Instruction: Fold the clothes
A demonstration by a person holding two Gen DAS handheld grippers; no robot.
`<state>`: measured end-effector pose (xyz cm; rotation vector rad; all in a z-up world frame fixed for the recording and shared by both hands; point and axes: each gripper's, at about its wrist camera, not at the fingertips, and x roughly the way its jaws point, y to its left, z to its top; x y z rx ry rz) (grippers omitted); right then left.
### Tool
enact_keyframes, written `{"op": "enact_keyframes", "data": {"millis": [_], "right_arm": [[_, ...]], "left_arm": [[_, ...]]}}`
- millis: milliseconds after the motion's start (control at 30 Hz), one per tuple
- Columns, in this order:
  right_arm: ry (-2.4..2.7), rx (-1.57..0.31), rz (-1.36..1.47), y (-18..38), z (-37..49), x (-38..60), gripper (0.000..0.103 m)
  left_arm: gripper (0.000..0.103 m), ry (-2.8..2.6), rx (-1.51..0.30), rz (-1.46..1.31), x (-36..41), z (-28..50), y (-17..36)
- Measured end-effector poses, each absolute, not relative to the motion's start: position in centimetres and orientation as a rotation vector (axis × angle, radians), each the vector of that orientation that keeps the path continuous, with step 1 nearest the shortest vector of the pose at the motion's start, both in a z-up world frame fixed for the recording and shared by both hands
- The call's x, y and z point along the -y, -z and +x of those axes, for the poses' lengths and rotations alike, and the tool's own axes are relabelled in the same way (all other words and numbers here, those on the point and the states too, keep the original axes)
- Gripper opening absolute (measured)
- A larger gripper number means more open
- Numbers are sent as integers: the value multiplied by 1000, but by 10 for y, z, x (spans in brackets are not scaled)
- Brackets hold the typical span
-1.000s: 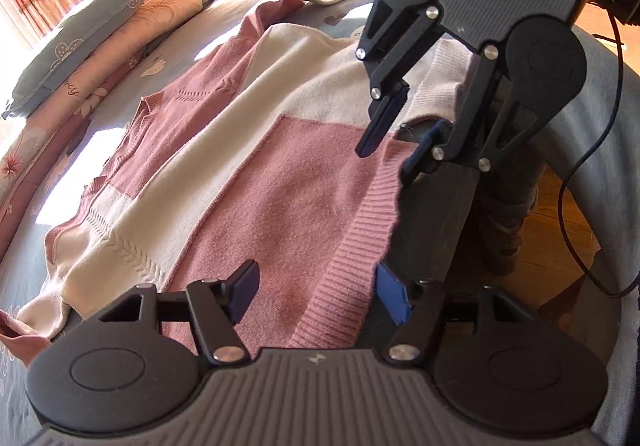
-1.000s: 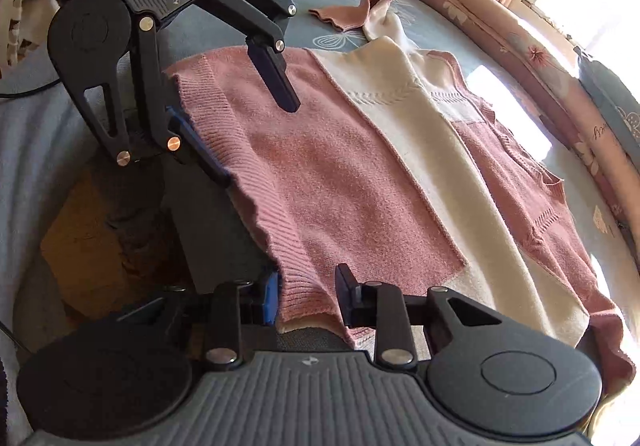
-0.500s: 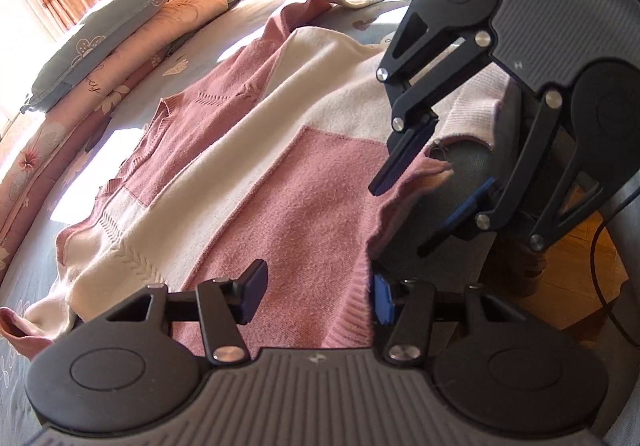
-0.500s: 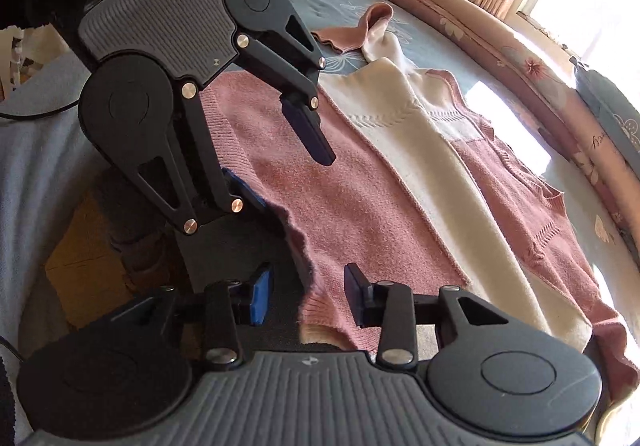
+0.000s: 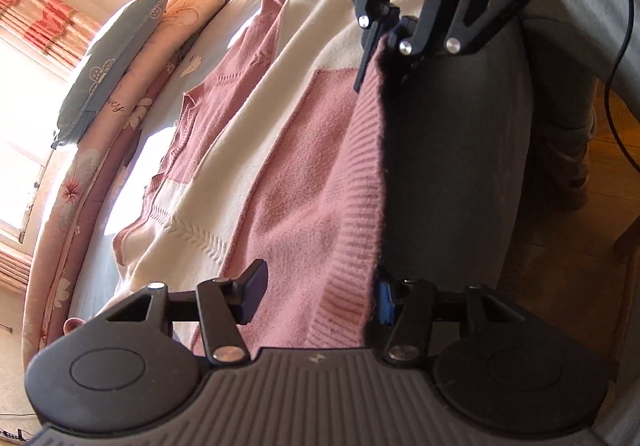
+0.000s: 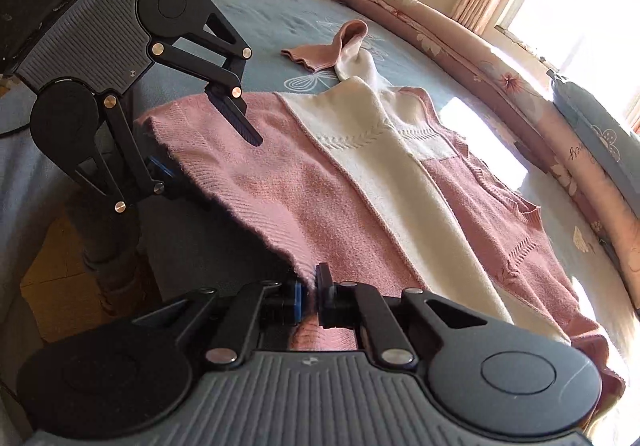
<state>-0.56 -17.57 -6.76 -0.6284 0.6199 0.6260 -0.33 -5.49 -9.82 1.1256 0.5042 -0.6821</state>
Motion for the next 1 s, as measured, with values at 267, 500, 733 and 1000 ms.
{"op": "enact_keyframes", "data": {"millis": [267, 500, 733, 1000], "right_arm": [[-662, -655, -660, 75, -11, 171, 8], [-712, -703, -671, 81, -19, 171, 7], [-718, -752, -579, 75, -22, 182, 18], [-540, -752, -192, 37, -5, 269, 33]], "left_arm": [[3, 674, -556, 1247, 29, -5, 97], [3, 764, -585, 1309, 28, -17, 95], [14, 824, -693, 1233, 24, -14, 85], [46, 808, -687, 734, 20, 31, 8]]}}
